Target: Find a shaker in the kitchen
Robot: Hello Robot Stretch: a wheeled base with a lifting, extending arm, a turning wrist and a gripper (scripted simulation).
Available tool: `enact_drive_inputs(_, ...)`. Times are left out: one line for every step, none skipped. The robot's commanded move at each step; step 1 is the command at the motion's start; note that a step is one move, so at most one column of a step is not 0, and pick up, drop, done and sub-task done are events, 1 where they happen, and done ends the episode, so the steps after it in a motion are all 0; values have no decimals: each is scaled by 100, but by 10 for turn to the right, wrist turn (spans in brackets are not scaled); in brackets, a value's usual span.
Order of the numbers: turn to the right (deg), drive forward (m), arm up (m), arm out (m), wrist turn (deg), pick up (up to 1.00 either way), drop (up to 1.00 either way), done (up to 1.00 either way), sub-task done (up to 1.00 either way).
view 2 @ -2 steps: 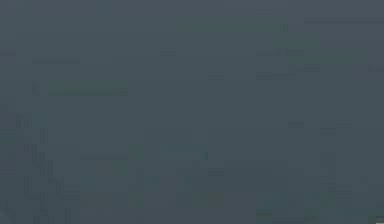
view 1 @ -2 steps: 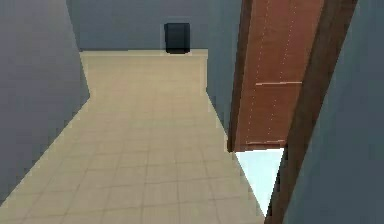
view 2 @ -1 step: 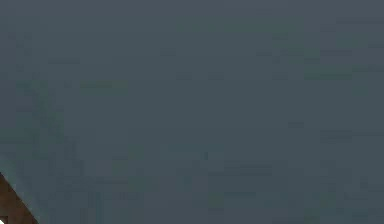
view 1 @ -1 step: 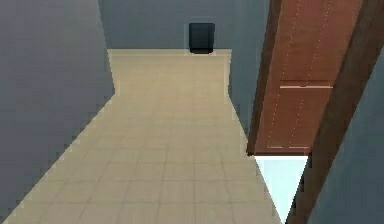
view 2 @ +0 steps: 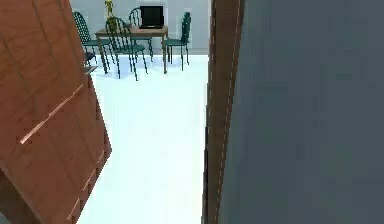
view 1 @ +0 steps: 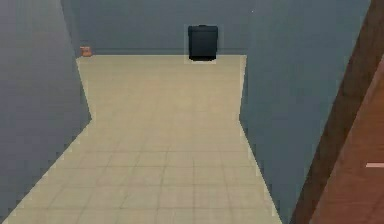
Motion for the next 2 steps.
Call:
enact_drive_inputs(0,100,0,0,0,0,0,0,0)
enact_drive_inputs(0,100,0,0,0,0,0,0,0)
